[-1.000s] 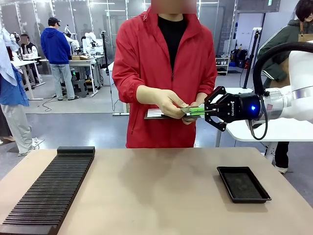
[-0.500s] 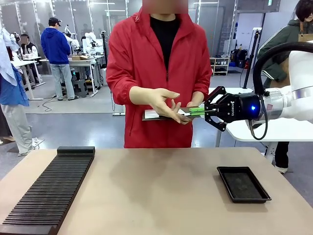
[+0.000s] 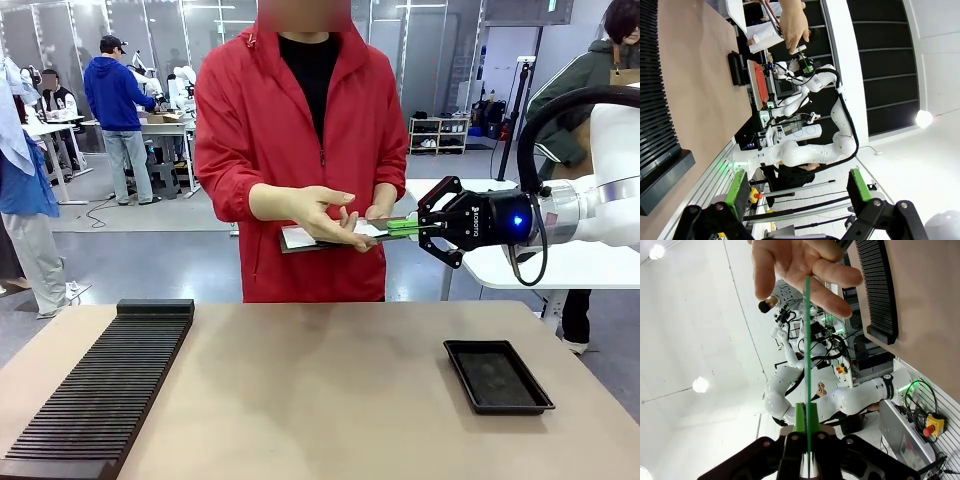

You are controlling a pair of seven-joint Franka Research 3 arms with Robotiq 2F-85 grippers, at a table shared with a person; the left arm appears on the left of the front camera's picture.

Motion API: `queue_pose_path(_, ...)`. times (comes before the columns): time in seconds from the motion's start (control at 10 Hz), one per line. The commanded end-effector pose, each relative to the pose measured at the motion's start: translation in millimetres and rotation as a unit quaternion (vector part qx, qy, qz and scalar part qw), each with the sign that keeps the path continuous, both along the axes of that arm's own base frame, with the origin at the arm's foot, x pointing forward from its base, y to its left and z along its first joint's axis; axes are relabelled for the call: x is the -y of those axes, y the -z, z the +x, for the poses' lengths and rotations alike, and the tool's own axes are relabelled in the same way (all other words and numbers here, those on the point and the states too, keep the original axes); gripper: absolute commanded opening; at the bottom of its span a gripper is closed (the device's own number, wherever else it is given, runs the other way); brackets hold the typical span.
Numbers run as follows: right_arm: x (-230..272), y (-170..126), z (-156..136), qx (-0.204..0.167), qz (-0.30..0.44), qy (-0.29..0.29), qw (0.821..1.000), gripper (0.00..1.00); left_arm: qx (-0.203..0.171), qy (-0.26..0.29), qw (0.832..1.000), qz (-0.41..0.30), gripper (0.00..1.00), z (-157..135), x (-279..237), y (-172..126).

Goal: Inspect the PCB.
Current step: Place the Blank PCB in the ESD tray.

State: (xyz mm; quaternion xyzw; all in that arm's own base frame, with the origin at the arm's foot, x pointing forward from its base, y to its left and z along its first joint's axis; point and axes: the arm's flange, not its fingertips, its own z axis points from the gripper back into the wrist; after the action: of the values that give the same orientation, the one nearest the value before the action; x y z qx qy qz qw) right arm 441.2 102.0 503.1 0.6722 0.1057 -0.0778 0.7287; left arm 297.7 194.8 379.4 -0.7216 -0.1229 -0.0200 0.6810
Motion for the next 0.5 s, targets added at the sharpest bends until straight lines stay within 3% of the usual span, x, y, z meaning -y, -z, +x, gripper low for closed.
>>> queue_pose_path(0.0,-1.1,-1.8,0.2,0.002,0.0,-0.001,1.0,0.0,-0.007,-0.001,1.0,0.009,1.0,-2.6,1.3,-3.4)
queue_pose_path(0.3,0.0,0.0,0.0,0.0,0.0,0.0,1.0,0.03,-0.007,-0.001,1.0,0.009,1.0,-2.6,1.3,-3.4)
queue_pose_path(0.4,7.2,-26.6,-15.8,0.06,-0.031,0.033,0.997,0.03,-0.007,-0.001,1.0,0.009,1.0,-2.6,1.3,-3.4)
